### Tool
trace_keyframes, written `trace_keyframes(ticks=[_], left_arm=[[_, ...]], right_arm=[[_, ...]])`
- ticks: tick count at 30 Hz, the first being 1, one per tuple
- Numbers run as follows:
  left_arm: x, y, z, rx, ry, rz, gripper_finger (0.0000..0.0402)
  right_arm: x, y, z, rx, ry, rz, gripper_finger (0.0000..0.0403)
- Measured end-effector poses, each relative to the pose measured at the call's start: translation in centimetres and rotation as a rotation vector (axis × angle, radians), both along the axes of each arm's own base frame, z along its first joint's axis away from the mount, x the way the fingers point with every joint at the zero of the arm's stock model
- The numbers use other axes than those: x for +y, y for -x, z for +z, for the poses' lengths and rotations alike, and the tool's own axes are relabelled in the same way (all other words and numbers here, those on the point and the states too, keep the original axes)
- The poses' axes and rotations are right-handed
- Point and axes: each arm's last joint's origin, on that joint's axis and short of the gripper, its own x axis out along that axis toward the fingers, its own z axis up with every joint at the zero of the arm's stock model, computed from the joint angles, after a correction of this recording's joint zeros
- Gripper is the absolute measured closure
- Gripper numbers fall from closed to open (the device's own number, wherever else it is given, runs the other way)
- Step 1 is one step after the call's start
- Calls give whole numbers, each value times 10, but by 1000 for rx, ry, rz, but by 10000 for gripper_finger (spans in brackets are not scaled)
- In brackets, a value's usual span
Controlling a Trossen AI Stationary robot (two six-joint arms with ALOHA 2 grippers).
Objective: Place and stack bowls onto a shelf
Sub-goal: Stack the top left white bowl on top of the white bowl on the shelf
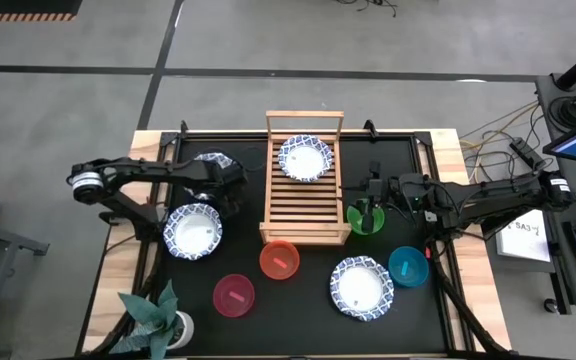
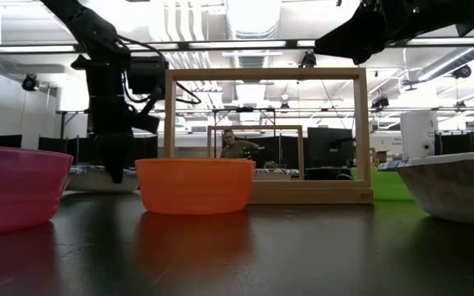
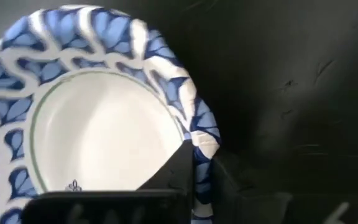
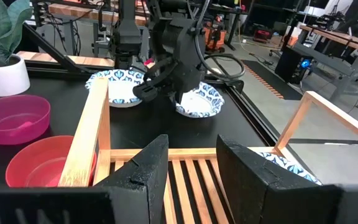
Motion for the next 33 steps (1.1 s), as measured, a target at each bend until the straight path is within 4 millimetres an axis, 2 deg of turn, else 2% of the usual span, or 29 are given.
trace_keyframes(ticks=[5,11,17,21,27,33], left_arm=[[-5,2,14,-33,-19,-19,398],[-12,-5,54,-91,-75,-59,401],[-20,-22,99,-199,-189,-190,401],[-19,-39,119,-322,-271,-284,401],[-13,-70,129,-572,-385,-420,402],[-5,-104,114,-667,-467,-451,401]], right_arm=[[0,0,0,0,0,0,275],[0,6,1,18,-28,-5,275],[0,15,4,14,-66,-12,275],[0,17,4,20,-66,-12,275],[0,17,4,22,-54,-10,275],[0,17,5,22,-50,-9,275]])
